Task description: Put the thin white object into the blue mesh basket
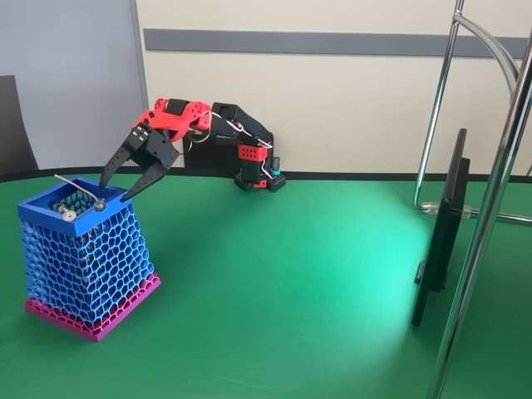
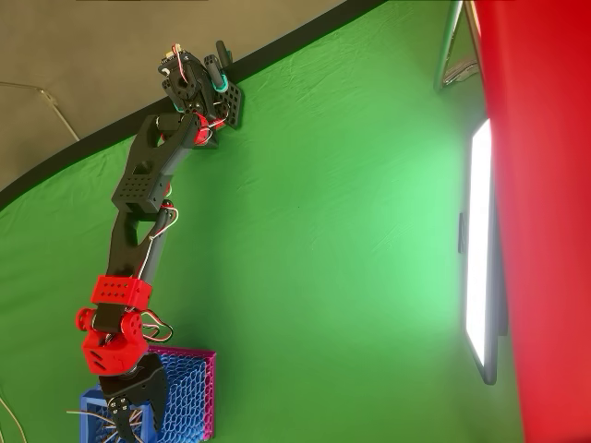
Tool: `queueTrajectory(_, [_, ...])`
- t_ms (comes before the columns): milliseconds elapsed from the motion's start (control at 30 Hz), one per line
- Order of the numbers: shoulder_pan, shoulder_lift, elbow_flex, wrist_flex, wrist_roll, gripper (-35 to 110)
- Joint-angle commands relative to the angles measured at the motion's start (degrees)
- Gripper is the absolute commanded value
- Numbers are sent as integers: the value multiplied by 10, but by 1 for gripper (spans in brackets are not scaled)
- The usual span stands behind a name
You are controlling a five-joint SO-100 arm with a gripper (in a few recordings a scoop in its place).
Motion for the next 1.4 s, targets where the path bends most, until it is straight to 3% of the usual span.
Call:
queueTrajectory(0, [-15, 43, -51, 22, 4, 22])
queueTrajectory(200, [-33, 103, -36, 62, 5, 21])
queueTrajectory(500, [-69, 284, 160, 67, -22, 17])
queueTrajectory(800, [-133, 481, 398, 59, -109, 9])
queueTrajectory(1100, [-205, 738, 717, -14, -227, 1])
queueTrajectory(1367, [-241, 968, 998, -55, -316, 0])
